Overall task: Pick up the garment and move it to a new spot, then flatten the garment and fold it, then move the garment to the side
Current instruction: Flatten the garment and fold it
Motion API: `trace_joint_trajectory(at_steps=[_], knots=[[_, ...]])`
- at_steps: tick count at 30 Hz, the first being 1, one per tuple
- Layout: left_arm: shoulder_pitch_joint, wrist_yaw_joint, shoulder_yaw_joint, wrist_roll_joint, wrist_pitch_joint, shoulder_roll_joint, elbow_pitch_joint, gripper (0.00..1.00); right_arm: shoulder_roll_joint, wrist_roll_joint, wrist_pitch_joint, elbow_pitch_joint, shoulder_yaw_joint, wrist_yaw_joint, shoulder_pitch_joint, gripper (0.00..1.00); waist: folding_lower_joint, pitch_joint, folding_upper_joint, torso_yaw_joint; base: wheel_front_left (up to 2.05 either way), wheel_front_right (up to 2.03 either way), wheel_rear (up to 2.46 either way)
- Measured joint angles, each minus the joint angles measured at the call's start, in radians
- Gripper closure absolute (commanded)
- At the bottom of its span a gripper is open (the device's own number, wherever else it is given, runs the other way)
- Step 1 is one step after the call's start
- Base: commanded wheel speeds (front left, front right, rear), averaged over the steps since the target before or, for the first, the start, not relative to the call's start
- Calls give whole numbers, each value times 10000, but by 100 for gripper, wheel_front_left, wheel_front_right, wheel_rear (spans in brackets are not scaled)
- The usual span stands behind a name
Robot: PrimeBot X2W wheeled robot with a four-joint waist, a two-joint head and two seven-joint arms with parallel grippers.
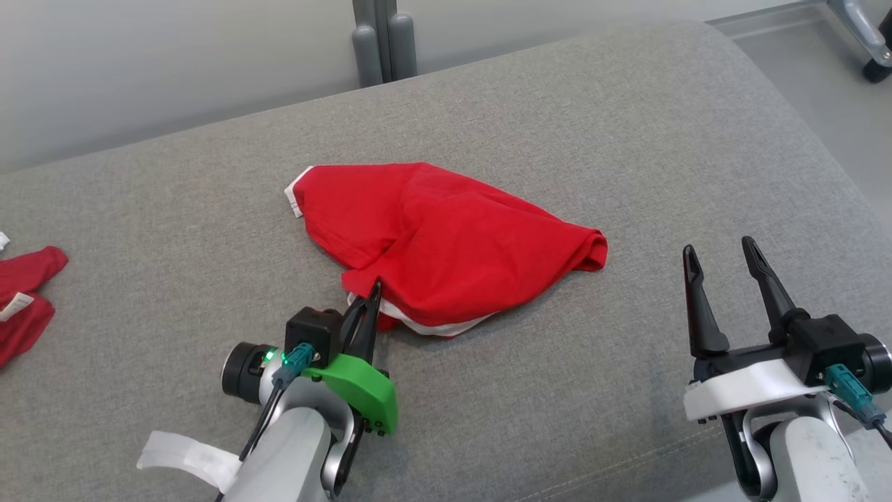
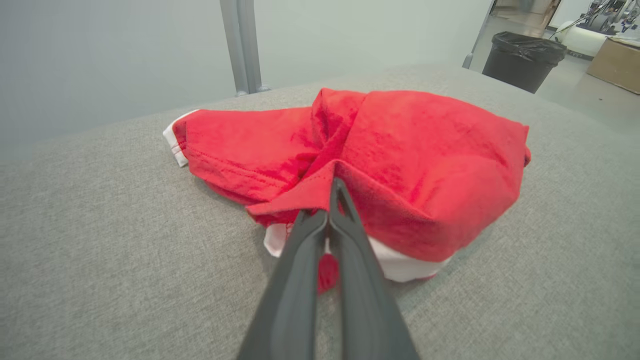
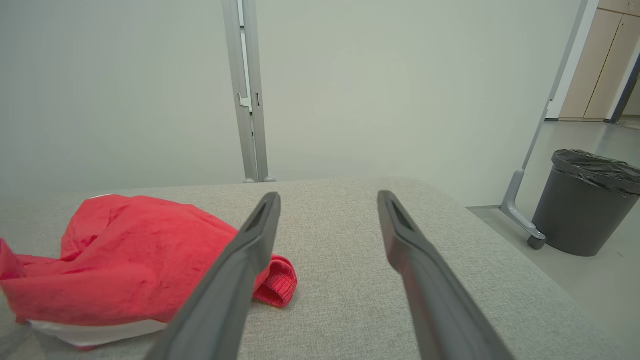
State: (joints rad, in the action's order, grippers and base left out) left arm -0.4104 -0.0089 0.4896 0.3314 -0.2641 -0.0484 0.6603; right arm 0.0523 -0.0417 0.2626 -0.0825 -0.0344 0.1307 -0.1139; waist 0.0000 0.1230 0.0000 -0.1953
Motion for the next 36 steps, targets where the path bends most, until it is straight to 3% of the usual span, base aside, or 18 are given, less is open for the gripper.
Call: trace_joint_trajectory(at_steps=[12,26,30,36], knots=[[1070,-65,-462,-533,2,0,-2125,100,-15,-19,0,-31,-134,0,329,0,0,-466,0,600,0,0,0],[3071,447,-913,-878,270,-621,-3906,100,-25,-192,0,67,-136,0,531,0,0,-712,0,1116,0,0,0],[2873,472,-993,-811,439,-658,-3626,100,-25,-272,0,67,-44,0,480,0,0,-574,0,1025,0,0,0],[1358,468,-1300,-761,529,-744,-1691,100,-27,-305,0,50,173,0,199,0,0,-304,0,684,0,0,0]])
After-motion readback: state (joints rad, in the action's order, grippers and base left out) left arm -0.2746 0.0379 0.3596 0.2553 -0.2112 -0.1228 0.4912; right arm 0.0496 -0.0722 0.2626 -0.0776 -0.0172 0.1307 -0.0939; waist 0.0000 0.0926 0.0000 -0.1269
